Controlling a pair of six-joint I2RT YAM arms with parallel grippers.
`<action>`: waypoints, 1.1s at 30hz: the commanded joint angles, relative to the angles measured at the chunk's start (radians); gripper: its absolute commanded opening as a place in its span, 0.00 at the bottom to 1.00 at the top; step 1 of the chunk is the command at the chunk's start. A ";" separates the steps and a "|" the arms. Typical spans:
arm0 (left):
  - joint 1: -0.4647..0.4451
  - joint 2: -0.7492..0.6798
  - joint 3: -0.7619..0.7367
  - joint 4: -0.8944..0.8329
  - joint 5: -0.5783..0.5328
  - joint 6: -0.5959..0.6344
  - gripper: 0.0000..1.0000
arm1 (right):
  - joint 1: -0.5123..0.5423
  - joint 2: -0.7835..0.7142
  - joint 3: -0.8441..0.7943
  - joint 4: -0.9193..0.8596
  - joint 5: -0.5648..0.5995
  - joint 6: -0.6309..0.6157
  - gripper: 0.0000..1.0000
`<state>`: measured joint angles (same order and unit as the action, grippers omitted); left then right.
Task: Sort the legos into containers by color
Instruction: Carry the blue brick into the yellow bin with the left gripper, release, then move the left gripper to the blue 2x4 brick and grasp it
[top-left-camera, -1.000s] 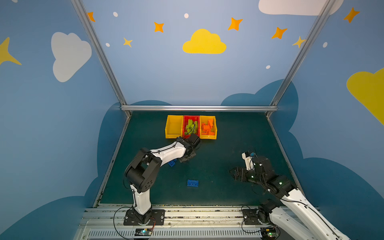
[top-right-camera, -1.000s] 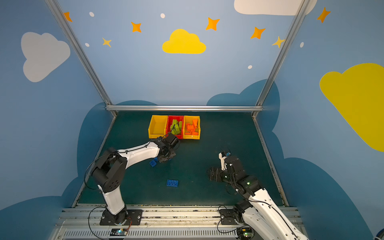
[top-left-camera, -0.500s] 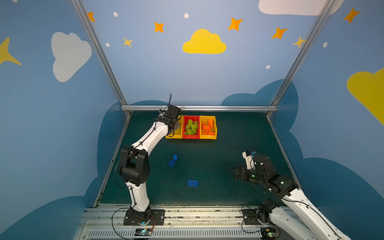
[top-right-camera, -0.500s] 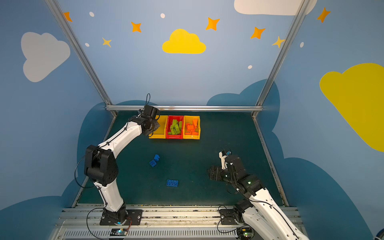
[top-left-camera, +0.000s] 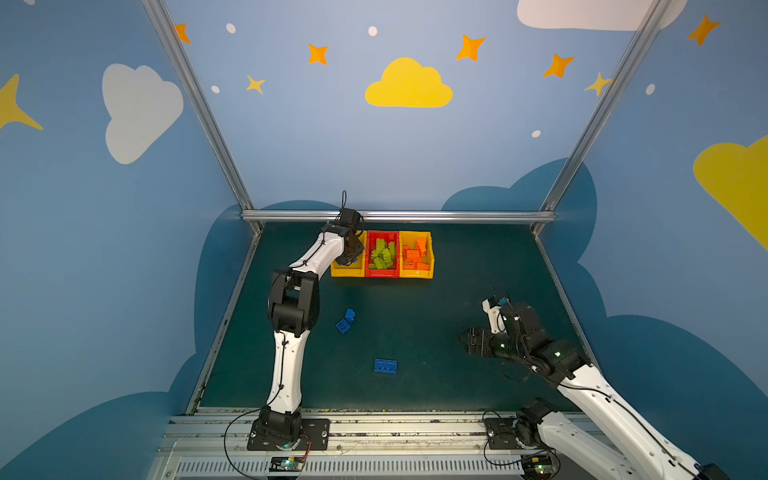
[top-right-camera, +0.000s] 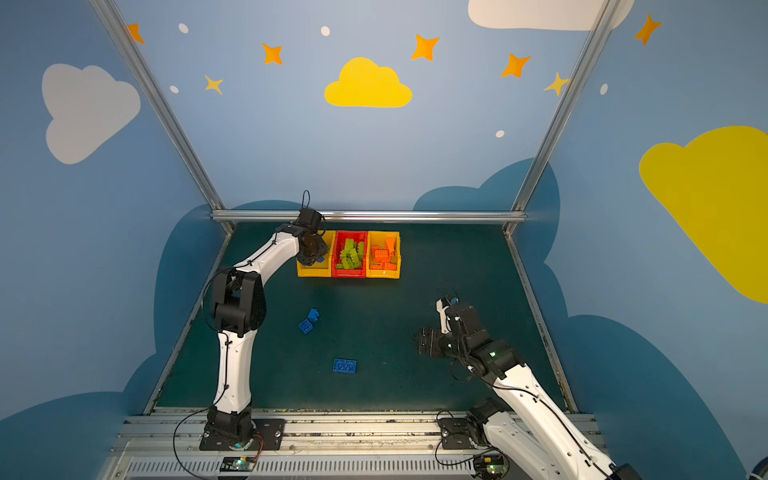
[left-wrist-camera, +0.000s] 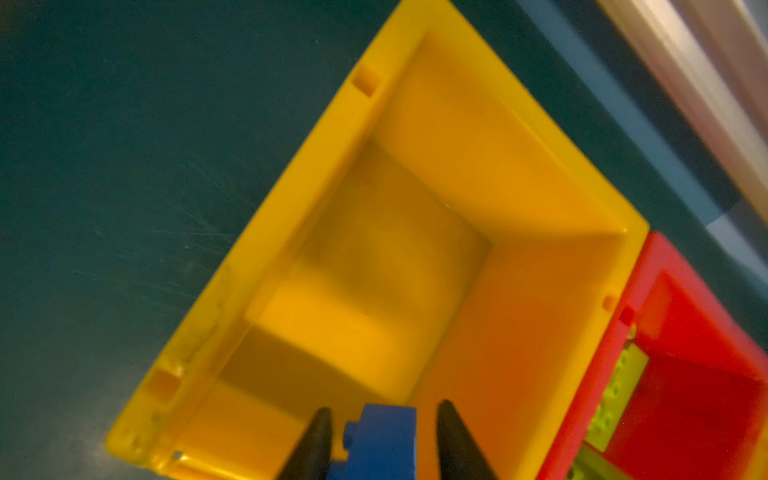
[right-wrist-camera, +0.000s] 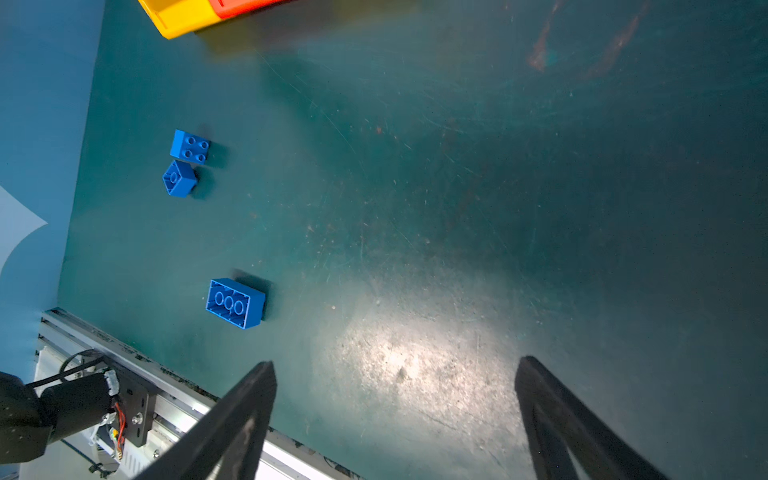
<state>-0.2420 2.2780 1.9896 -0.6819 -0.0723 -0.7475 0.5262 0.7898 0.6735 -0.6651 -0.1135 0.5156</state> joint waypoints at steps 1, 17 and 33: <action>0.008 -0.004 0.048 -0.026 0.040 0.019 0.63 | -0.002 0.008 0.039 -0.004 0.012 -0.010 0.88; -0.135 -0.575 -0.668 0.200 0.119 0.040 0.92 | 0.006 0.046 0.009 -0.014 -0.061 0.018 0.89; -0.644 -0.992 -1.172 0.094 -0.077 0.029 1.00 | 0.026 -0.145 0.041 -0.222 -0.036 0.081 0.91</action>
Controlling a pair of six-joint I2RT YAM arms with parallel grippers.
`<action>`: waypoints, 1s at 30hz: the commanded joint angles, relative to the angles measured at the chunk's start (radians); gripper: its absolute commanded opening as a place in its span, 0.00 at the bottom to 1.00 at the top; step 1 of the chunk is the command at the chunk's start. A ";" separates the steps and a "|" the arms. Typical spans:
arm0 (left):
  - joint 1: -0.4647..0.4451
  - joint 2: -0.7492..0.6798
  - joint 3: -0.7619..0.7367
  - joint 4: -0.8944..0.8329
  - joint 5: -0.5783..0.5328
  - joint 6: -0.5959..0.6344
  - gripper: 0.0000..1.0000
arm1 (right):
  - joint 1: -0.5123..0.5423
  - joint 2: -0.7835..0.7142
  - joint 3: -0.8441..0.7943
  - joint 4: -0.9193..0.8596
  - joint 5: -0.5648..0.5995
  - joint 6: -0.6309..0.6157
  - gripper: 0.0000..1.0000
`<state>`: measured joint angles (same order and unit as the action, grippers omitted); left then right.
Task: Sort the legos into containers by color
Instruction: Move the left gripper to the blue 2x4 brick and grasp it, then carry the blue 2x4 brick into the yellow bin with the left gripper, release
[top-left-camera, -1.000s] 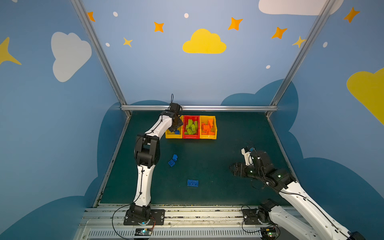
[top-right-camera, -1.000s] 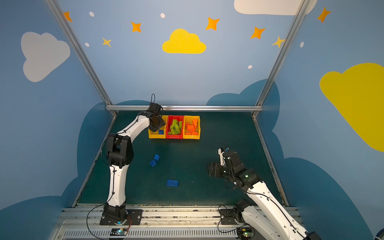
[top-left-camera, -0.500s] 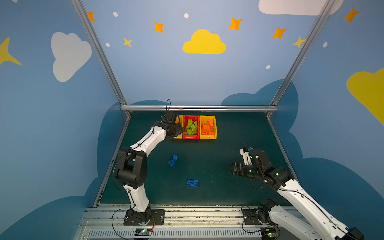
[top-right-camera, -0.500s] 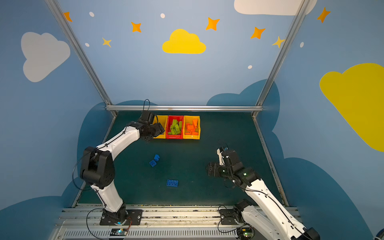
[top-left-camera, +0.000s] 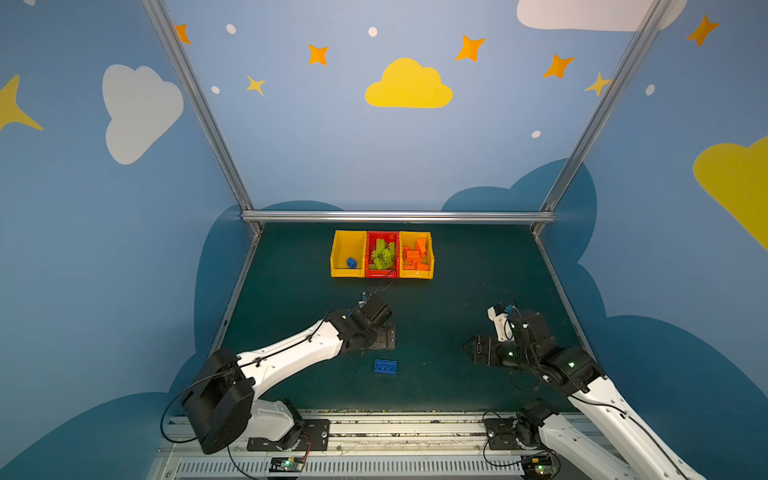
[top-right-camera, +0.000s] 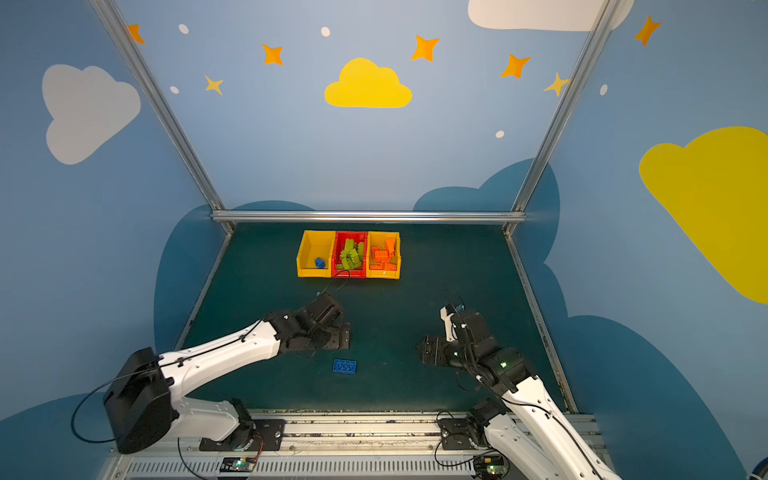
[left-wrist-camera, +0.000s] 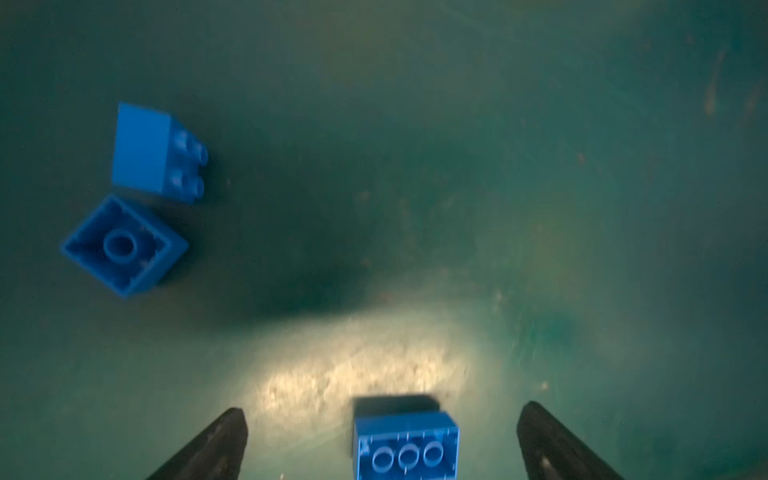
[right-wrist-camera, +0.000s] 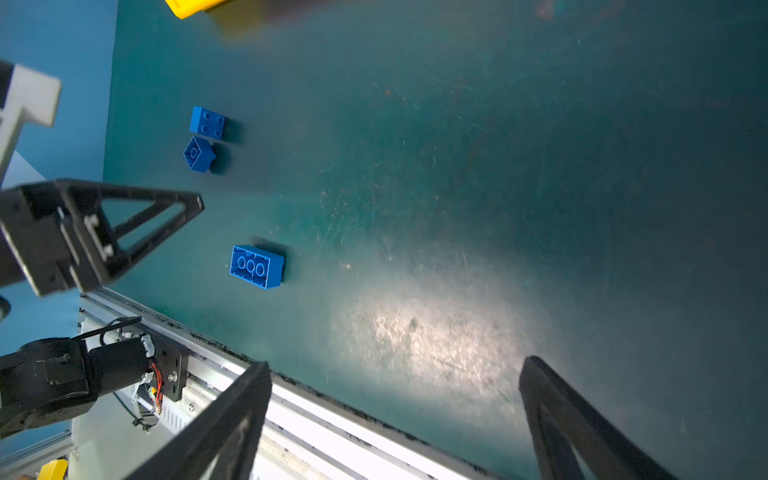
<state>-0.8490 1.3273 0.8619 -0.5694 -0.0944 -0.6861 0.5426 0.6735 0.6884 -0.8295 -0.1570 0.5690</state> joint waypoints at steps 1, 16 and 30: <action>-0.053 -0.050 -0.060 -0.011 -0.053 -0.036 1.00 | 0.010 -0.034 0.025 -0.063 0.007 0.035 0.91; -0.165 0.157 -0.016 0.075 -0.018 -0.019 0.99 | 0.026 -0.126 0.020 -0.131 0.029 0.093 0.91; -0.167 0.309 0.018 0.042 -0.031 -0.100 0.74 | 0.028 -0.117 0.016 -0.115 0.033 0.088 0.91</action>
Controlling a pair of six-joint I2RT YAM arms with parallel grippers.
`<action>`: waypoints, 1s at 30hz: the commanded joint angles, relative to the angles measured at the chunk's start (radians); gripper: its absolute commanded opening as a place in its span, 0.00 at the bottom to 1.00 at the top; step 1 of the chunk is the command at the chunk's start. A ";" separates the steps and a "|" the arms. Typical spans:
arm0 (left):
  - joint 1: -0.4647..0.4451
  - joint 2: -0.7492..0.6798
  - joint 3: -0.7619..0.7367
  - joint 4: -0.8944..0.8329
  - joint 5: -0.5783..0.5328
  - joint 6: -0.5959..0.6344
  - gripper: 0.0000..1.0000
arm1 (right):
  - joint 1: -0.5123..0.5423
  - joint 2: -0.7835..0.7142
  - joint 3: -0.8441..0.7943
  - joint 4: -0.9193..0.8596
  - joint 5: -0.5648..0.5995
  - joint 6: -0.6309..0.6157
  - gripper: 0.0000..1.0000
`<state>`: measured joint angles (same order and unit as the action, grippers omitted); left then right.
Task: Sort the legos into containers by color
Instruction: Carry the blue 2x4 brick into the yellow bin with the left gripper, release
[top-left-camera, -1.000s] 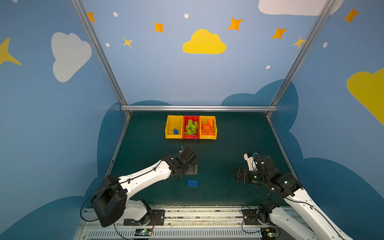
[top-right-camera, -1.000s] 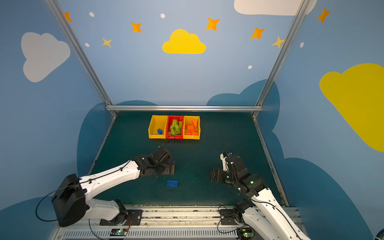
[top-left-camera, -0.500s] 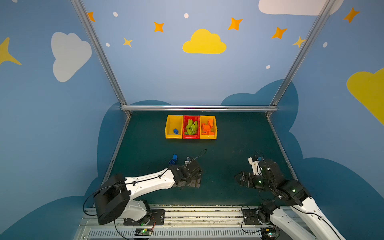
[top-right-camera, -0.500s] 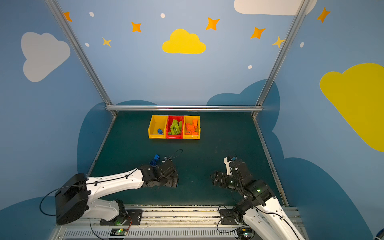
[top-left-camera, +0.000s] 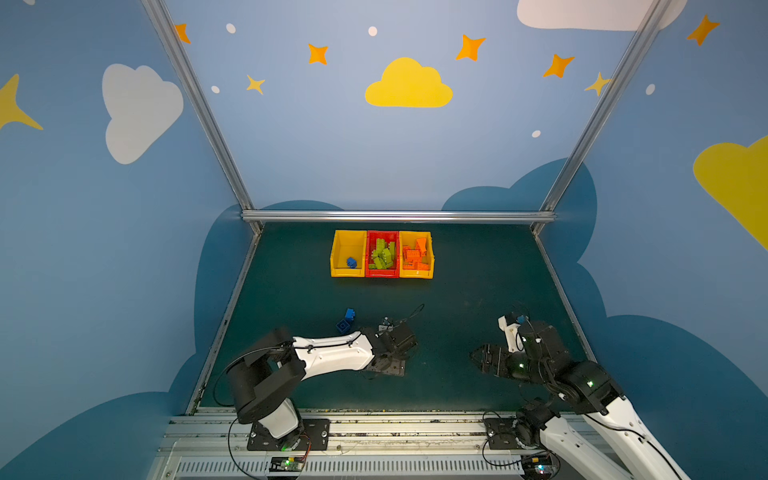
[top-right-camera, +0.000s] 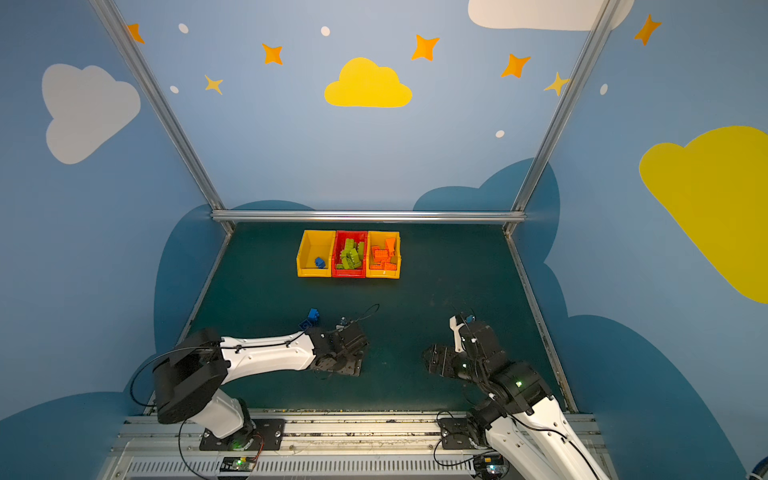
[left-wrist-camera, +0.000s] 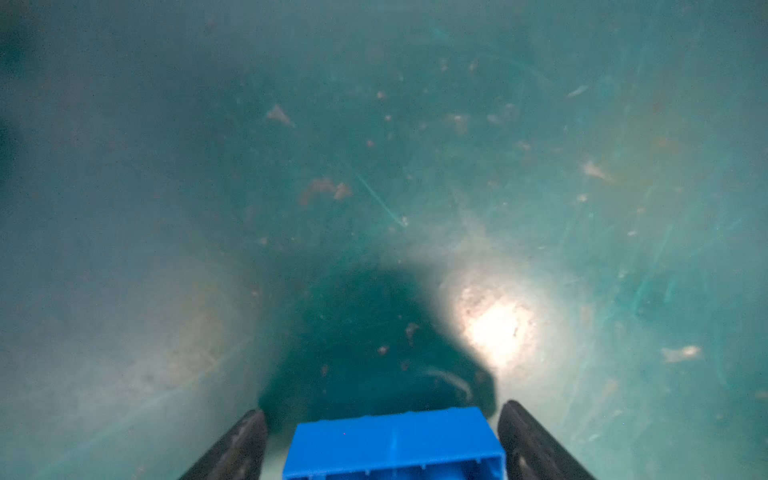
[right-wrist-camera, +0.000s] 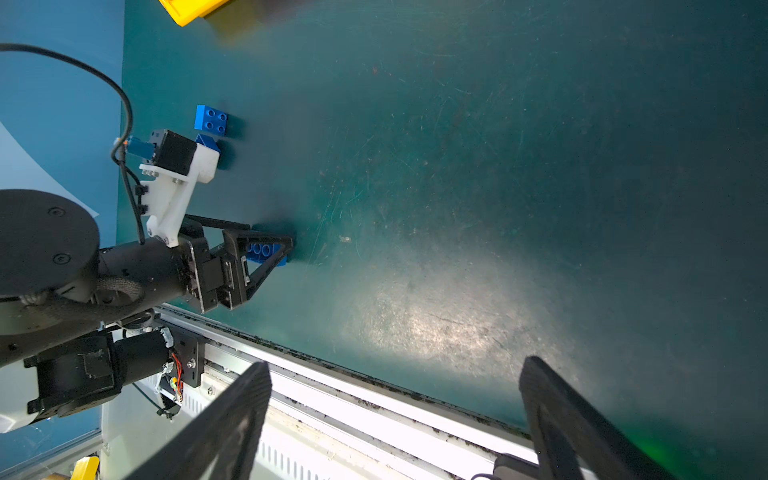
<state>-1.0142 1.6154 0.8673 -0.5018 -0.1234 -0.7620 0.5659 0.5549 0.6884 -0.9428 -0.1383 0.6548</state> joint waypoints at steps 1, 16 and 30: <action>-0.003 0.025 0.019 -0.033 -0.007 -0.024 0.70 | 0.005 0.002 0.016 -0.001 0.014 0.002 0.92; 0.131 0.010 0.252 -0.239 -0.139 0.072 0.41 | 0.005 0.021 0.023 0.043 0.021 -0.014 0.91; 0.611 0.302 0.832 -0.313 -0.046 0.259 0.42 | 0.005 0.087 -0.003 0.134 0.009 -0.029 0.91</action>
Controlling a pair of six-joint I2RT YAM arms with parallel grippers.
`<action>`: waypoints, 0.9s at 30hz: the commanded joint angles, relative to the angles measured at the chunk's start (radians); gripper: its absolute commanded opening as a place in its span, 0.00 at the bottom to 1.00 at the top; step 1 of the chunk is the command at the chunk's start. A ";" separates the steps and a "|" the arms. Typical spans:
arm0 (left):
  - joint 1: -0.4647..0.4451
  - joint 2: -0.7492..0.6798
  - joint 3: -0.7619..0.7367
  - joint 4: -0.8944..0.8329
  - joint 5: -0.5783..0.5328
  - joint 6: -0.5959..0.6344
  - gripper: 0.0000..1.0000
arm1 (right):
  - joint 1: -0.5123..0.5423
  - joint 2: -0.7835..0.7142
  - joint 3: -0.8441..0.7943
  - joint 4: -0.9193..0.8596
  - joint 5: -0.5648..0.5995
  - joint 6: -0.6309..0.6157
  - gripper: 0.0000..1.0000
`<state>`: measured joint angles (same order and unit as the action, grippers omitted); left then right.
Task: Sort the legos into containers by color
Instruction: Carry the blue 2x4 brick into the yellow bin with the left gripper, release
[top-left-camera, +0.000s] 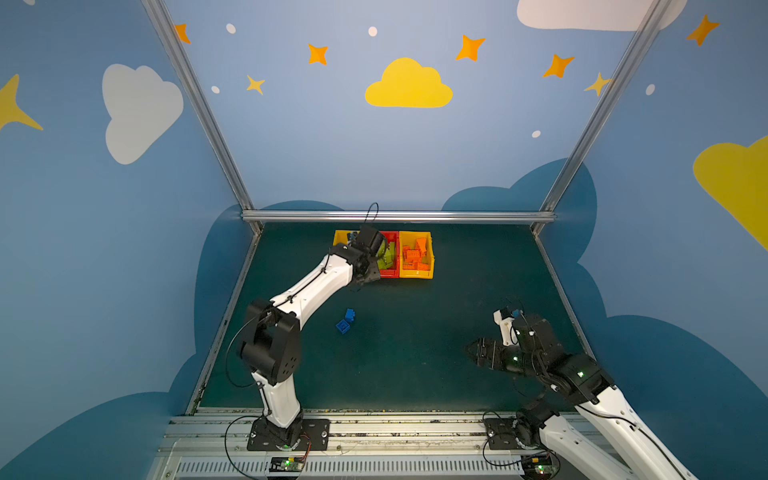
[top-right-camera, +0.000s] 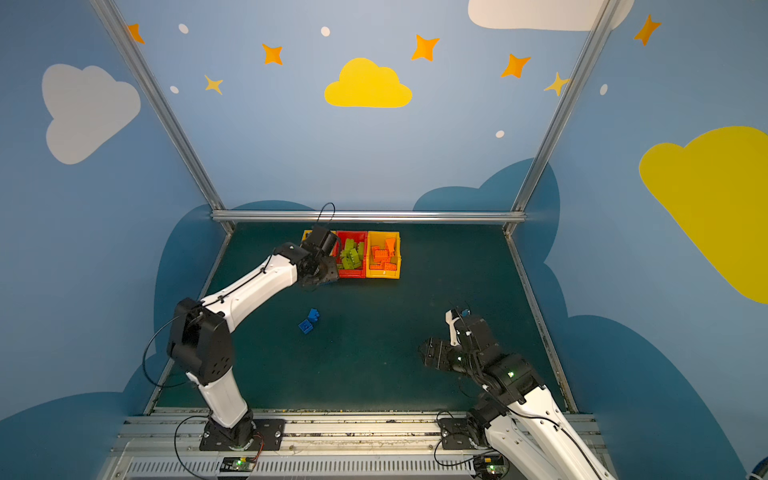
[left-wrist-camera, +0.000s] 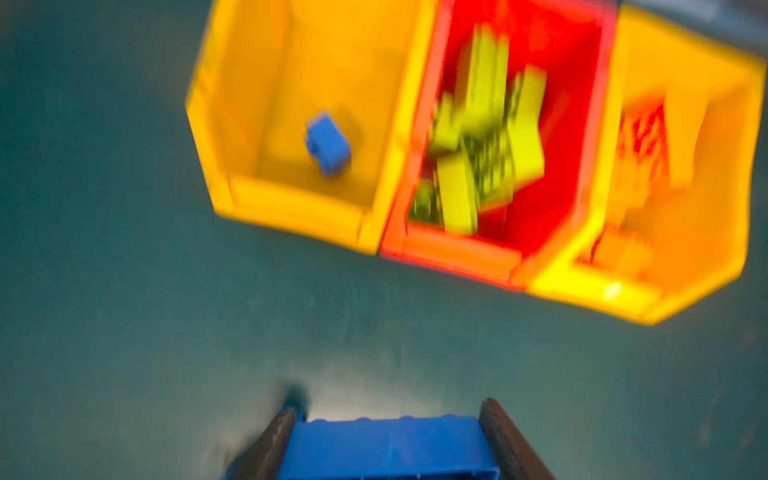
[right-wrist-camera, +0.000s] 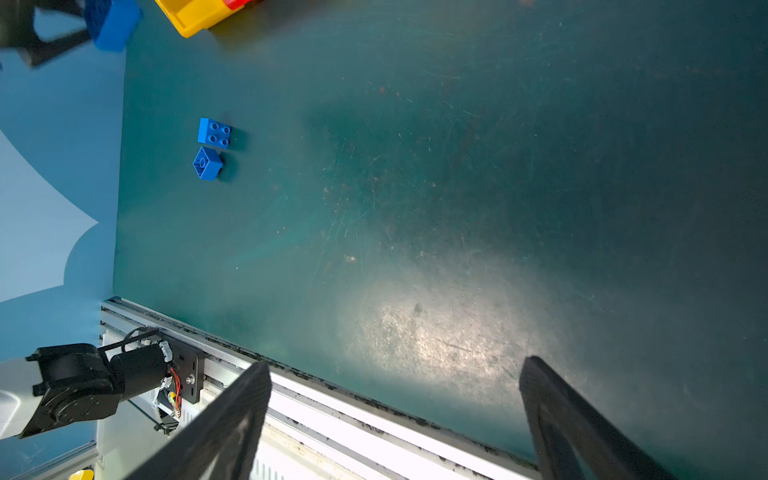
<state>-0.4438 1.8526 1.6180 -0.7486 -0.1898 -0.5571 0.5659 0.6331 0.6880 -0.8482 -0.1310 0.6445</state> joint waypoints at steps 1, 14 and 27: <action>0.060 0.106 0.144 -0.080 0.021 0.064 0.42 | 0.005 0.015 -0.002 0.045 0.003 -0.021 0.91; 0.208 0.573 0.748 -0.255 0.018 0.115 0.48 | 0.002 0.078 0.031 0.051 0.059 -0.072 0.91; 0.166 0.262 0.270 -0.014 0.050 0.119 0.92 | 0.003 0.063 0.009 0.046 0.021 -0.053 0.92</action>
<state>-0.2642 2.2360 1.9854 -0.8505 -0.1413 -0.4454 0.5659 0.7128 0.6884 -0.7952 -0.0967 0.5907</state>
